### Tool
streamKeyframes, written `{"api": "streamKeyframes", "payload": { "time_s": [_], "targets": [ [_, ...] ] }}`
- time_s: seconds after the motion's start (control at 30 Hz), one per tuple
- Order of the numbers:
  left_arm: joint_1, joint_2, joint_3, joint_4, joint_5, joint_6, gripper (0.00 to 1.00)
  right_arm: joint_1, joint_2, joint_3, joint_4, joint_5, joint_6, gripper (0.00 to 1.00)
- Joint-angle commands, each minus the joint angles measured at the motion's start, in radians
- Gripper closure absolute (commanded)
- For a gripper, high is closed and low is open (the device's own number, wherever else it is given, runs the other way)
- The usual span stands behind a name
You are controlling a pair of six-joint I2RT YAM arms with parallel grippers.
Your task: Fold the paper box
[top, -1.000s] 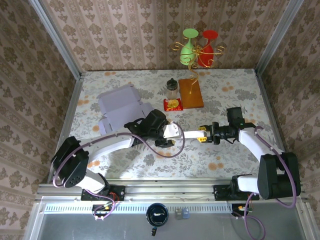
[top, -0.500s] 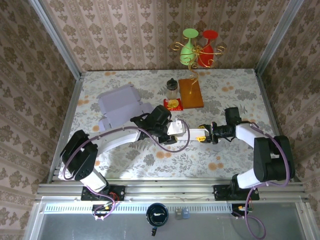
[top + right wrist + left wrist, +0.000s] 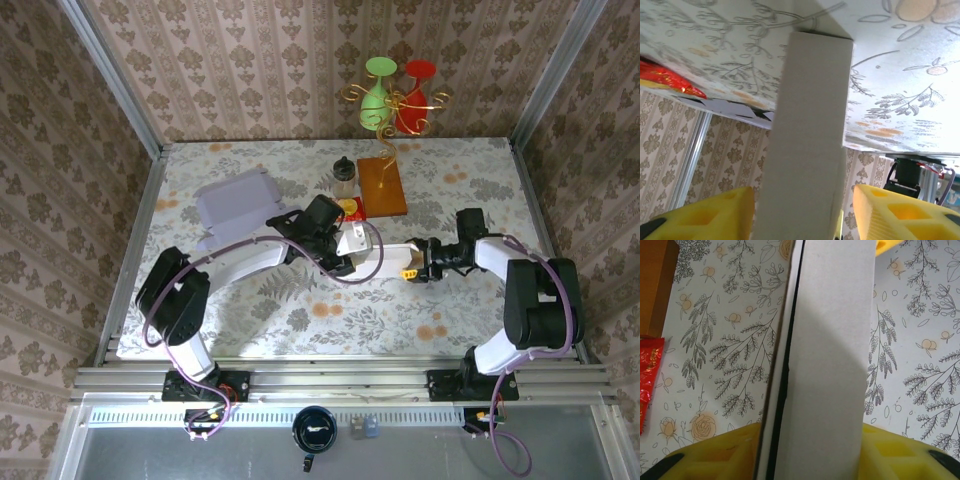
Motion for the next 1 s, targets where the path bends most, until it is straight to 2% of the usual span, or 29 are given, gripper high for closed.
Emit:
{"api": "streamKeyframes", "payload": {
  "time_s": [0.0,0.1,0.23,0.3,0.37,0.47,0.6,0.77,0.97],
  "targets": [
    [0.008,0.028,0.025,-0.070,0.025,-0.041,0.55,-0.035,-0.087,0.040,-0.077,0.091,-0.048,0.42],
    [0.014,0.036,0.040,-0.085,0.025,-0.083,0.55,-0.065,-0.269,0.042,-0.147,0.272,-0.092,0.40],
    [0.016,0.043,0.052,-0.103,0.018,-0.147,0.55,-0.046,-0.533,-0.007,-0.204,0.531,-0.100,0.39],
    [0.013,0.042,0.052,-0.104,0.017,-0.171,0.54,0.011,-0.646,-0.051,-0.164,0.644,-0.086,0.40],
    [0.010,0.045,0.056,-0.111,0.014,-0.191,0.54,0.122,-0.716,-0.091,-0.112,0.741,-0.074,0.47],
    [0.008,0.053,0.066,-0.130,0.008,-0.199,0.54,0.313,-0.742,-0.150,0.027,0.852,-0.030,0.51],
    [0.001,0.051,0.067,-0.134,-0.004,-0.197,0.54,0.481,-0.728,-0.235,0.223,0.985,0.054,0.52],
    [0.003,0.068,0.095,-0.153,-0.004,-0.187,0.54,0.542,-0.670,-0.238,0.269,1.004,0.059,0.51],
    [0.003,0.075,0.101,-0.150,-0.002,-0.182,0.54,0.542,-0.587,-0.260,0.376,0.998,0.057,0.52]
  ]
}}
